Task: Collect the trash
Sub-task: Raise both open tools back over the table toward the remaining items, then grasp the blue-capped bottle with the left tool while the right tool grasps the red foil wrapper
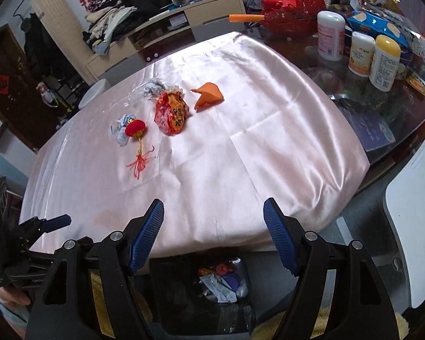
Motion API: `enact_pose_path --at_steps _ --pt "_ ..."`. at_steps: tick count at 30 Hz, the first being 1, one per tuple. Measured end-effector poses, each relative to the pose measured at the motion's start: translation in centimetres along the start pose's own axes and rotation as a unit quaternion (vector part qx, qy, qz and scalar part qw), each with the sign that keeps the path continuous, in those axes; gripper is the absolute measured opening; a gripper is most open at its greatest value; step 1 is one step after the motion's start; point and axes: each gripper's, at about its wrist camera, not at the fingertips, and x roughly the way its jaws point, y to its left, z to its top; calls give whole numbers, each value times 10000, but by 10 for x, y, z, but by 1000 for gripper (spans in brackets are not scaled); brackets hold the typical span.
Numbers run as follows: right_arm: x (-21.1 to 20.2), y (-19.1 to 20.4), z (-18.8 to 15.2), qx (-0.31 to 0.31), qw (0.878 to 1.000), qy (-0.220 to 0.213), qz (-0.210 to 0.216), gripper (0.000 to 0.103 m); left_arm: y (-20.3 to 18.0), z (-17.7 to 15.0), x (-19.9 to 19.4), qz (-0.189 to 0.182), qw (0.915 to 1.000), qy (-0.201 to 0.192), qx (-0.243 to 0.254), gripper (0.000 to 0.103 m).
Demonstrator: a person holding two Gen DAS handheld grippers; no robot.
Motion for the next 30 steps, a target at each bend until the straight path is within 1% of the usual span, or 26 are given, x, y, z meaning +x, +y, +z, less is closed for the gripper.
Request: enact_pose_path --at_steps 6,7,8,9,11,13,14,16,18,23,30 --pt "27 10 27 -113 9998 -23 133 74 21 32 9 101 9997 -175 -150 83" --pt "33 12 30 -124 9998 -12 164 74 24 39 12 108 9996 -195 -170 80" --pt "38 15 34 -136 9997 -2 197 74 26 44 16 104 9996 -205 -191 75" --pt "44 18 38 -154 9996 8 235 74 29 51 20 92 9995 -200 -224 71" --pt "54 21 45 -194 9994 19 290 72 34 62 29 53 9994 -172 -292 57" --pt "64 26 54 -227 9992 27 339 64 38 73 38 -16 9994 -166 -315 51" --pt "70 29 59 -243 9990 35 369 63 39 79 42 -49 9993 -165 -326 48" --pt "78 33 68 -271 9988 23 409 57 40 88 50 -100 9993 -156 -338 45" --pt "87 36 75 -294 9987 19 425 56 42 97 57 -143 9992 -143 -353 44" --pt "103 45 87 -336 9983 19 471 53 47 114 72 -200 9989 -118 -404 37" --pt "117 49 95 -352 9984 39 444 53 46 130 84 -321 9987 -120 -365 37"
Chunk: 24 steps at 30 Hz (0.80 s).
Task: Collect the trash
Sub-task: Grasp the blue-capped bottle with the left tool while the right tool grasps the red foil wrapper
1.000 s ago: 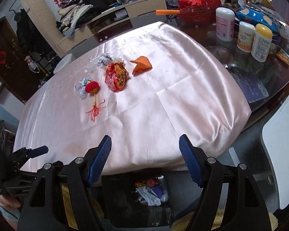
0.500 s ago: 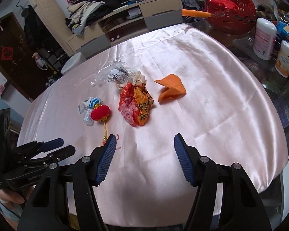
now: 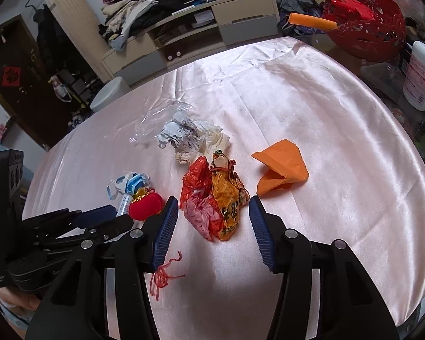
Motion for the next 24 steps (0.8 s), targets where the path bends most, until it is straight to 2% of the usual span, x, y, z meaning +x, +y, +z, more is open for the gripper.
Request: enact_pose_path --at_steps 3,5,6,13,24 --pt "9 -1 2 -21 10000 57 -60 52 -2 6 4 43 10000 -34 69 32" --pt "14 -1 1 -31 9999 95 -75 51 -2 10 6 35 10000 -26 78 20" --pt "15 -2 1 -38 9999 118 -63 45 -2 11 7 19 10000 -5 96 17" --pt "7 5 -2 -193 9997 128 -103 36 -8 0 -1 28 9997 73 251 17" --pt "-40 5 -34 -209 9995 114 -208 35 -21 -46 -38 -2 9996 77 266 17"
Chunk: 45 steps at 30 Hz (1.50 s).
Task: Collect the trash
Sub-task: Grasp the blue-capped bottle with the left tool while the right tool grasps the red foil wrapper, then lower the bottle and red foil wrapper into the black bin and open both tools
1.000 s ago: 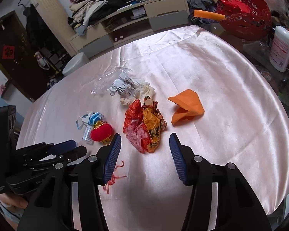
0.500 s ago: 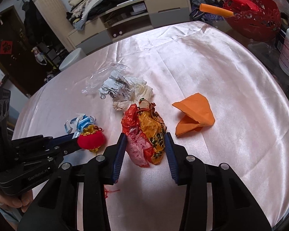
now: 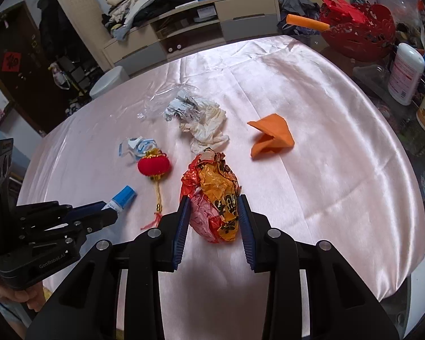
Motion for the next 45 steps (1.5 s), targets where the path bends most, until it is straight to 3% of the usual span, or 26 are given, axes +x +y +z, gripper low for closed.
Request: enact_pose_path --at_steps 15,28,35,45 --pt "-73 -10 -96 192 9998 94 -11 35 -59 -86 -48 -384 9985 -38 384 17" --pt "-74 -25 -186 631 9955 711 -10 35 -93 -159 -32 -646 9955 449 532 17" --pt "-62 -28 -204 699 9932 914 -204 35 -97 -185 2 -556 9929 902 533 17" --pt "-39 -30 -213 861 9887 1225 -50 38 -93 -195 27 -529 9895 1253 482 17"
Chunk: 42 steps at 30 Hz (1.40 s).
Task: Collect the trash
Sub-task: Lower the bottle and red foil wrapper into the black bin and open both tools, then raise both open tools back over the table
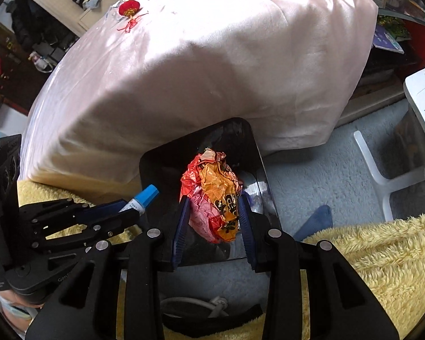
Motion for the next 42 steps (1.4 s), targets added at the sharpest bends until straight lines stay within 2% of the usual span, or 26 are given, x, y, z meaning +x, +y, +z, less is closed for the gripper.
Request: enact_pose_path --at_steps 3,5,7,9,14,16,23,29,35,42 --pt "2 -1 3 33 10000 26 35 42 0 6 3 -2 10000 38 -44 17" --pt "3 -2 5 30 10000 21 73 44 2 6 5 11 10000 51 -49 25" --pt "3 -3 6 37 10000 -8 48 55 2 6 3 43 10000 29 -59 31" --pt "2 -3 9 81 10000 -49 24 60 4 6 0 76 10000 -7 -60 33" --pt "-2 -7 18 171 9998 -116 -57 64 8 10 -11 160 9997 -165 -76 40" --pt "-7 -10 21 238 9995 -181 -50 73 10 12 -19 181 9995 -254 -78 42" --pt "-40 -14 39 267 9975 -647 -28 73 17 29 -56 252 9970 -732 -47 45" --pt "-62 -12 71 172 9937 -1092 -156 73 32 55 -80 404 9937 -1047 -76 46" --pt "-60 -4 109 -6 9921 -1234 -237 73 58 89 -93 625 9896 -1255 -308 48" --pt "-46 6 157 -169 9906 -1343 -197 73 75 131 -84 639 9886 -1284 -463 48"
